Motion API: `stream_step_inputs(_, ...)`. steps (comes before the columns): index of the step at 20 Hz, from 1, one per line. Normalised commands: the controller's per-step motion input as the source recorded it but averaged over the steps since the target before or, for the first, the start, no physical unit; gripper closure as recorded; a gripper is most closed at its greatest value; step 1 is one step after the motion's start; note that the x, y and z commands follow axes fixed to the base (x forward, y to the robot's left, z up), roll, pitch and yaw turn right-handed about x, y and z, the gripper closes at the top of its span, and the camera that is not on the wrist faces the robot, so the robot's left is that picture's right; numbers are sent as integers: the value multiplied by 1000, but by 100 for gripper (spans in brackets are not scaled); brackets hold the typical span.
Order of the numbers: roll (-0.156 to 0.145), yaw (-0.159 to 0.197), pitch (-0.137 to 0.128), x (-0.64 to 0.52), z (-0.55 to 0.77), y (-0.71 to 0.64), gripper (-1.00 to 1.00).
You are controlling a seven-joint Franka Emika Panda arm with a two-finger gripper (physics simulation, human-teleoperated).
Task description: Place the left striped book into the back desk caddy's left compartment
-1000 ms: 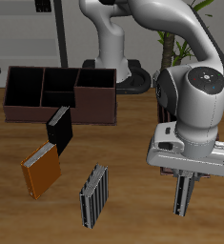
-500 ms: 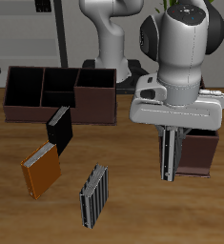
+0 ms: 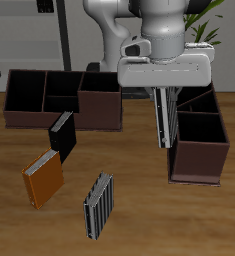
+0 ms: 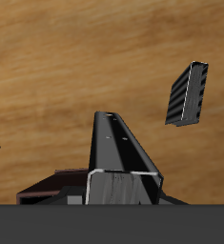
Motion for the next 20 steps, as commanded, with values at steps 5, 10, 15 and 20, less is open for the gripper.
stream_step_inputs(5,50,86,-31,-575,362,-178,100)
stream_step_inputs(10,32,64,-32,-648,276,-204,100)
stream_step_inputs(15,-19,0,-22,-514,292,-390,100)
stream_step_inputs(20,-49,37,-31,-391,195,-474,100)
